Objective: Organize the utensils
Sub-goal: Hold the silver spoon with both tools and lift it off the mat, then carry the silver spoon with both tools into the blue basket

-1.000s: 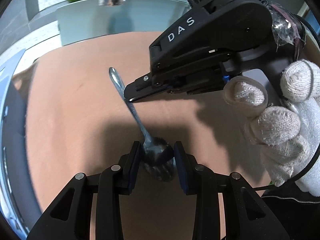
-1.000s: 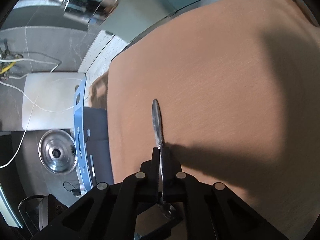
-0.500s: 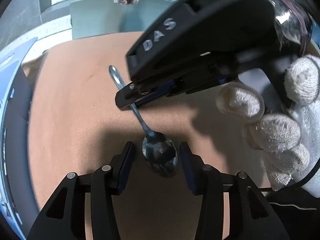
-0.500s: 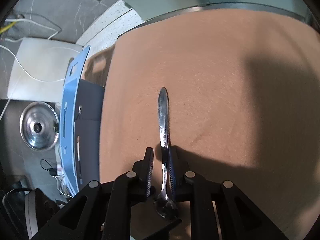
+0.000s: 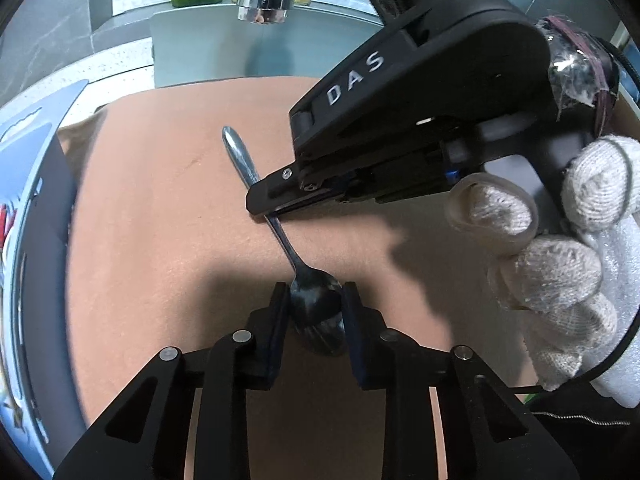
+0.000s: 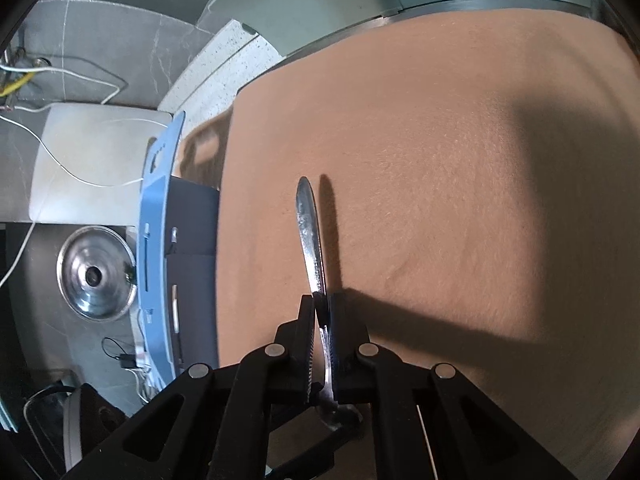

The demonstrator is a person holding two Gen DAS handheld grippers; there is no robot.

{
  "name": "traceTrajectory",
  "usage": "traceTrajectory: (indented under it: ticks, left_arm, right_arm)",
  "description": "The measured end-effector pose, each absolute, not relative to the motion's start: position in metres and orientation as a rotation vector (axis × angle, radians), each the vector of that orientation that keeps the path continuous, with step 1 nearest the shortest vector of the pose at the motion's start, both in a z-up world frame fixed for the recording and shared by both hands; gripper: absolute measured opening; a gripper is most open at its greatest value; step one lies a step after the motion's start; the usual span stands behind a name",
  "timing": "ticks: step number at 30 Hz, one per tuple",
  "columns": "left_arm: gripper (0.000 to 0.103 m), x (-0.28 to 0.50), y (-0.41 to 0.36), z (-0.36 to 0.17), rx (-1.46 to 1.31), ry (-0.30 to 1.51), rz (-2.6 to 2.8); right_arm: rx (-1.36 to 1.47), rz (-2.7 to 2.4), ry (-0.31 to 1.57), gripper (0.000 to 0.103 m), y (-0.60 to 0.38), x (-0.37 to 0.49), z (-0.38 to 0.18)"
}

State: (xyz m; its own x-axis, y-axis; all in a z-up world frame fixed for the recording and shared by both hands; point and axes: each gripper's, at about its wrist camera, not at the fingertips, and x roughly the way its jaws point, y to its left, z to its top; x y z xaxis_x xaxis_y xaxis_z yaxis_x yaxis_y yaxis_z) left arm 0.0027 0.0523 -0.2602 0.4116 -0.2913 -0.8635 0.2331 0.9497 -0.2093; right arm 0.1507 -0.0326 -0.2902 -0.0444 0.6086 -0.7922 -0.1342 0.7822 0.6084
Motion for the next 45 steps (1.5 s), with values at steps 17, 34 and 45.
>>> traceTrajectory:
  ticks: [17, 34, 45]
  left_arm:
    - [0.028, 0.024, 0.052, -0.266, -0.047, 1.124, -0.339]
    - [0.020, 0.014, 0.061, -0.236, -0.021, 1.095, -0.349]
    - [0.020, -0.009, 0.112, -0.183, -0.010, 1.028, -0.286]
  right_arm:
    - [0.418, 0.629, 1.486, 0.002, -0.036, 0.143, -0.288]
    - [0.459, 0.665, 1.483, 0.003, -0.025, 0.139, -0.270]
    - [0.517, 0.781, 1.444, 0.003, 0.030, 0.132, -0.231]
